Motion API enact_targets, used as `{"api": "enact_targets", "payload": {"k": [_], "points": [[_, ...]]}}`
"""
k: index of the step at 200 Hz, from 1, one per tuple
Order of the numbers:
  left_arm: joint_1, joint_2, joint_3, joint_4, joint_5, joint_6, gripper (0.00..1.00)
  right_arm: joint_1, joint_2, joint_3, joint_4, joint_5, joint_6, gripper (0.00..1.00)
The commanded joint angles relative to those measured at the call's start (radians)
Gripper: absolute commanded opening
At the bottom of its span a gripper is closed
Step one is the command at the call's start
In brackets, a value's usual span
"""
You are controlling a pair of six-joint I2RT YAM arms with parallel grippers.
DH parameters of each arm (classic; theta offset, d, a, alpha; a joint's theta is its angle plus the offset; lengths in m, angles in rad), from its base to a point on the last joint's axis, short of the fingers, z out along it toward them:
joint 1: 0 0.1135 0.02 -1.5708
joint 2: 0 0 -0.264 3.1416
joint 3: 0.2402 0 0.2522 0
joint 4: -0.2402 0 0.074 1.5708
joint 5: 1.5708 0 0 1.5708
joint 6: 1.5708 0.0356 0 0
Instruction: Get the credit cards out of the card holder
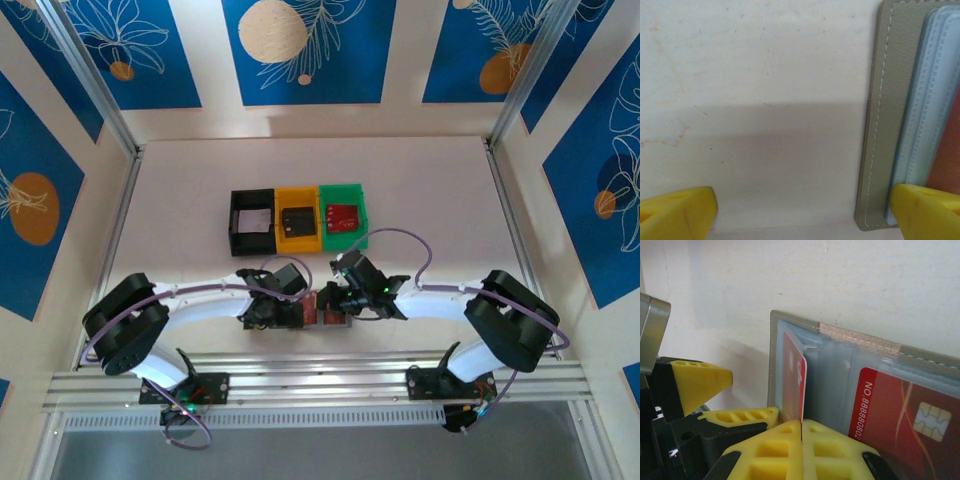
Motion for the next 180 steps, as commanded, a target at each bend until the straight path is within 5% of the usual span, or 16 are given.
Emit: {"api": "enact_targets", "payload": {"k": [1,180], "points": [[-0.036,0.124,-0.071,0.213,0.155,-0.021,0.92,0.004,-0.029,-0.015,0.005,0.000,-0.014,0.00],[-0.035,0.116,-0.061,0.204,0.157,-0.021,0.92,-0.086,-0.152,-0.074,-0.082,-0.053,-0.064,0.00]]}}
